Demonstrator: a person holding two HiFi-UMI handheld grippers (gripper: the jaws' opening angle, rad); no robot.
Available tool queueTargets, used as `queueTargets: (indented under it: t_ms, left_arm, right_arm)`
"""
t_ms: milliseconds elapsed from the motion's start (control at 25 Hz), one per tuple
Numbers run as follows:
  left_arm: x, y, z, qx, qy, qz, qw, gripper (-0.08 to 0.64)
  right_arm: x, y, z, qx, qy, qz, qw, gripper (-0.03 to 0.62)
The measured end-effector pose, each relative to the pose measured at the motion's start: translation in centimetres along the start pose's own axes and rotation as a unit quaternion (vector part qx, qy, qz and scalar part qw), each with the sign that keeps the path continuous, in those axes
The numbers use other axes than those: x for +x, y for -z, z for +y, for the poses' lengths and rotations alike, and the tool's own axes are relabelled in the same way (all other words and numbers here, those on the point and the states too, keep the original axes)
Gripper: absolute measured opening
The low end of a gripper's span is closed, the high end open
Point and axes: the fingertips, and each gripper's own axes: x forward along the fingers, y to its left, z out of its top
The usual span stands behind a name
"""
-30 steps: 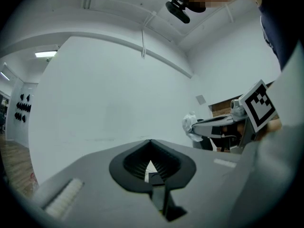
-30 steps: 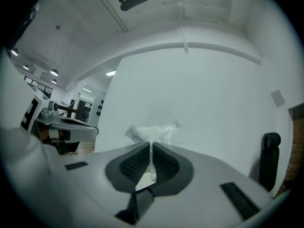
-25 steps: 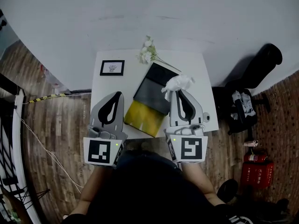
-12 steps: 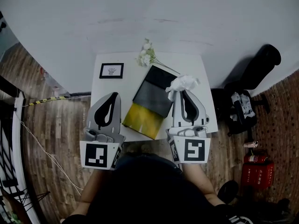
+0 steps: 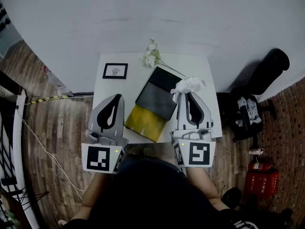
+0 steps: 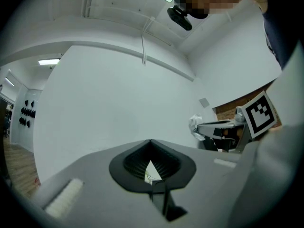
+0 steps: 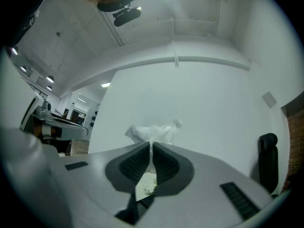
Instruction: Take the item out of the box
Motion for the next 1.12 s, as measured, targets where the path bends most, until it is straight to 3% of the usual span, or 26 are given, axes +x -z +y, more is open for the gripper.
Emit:
queueTargets:
  t_ms: [1120]
  left_arm:
    - [-1.4,1.5,-3.1,0.001,-0.026,0.017,0.9995,0.011]
  right_arm:
    - [-1.6,2.0,-0.7,0.005,-0.039,0.003,0.999,0.025]
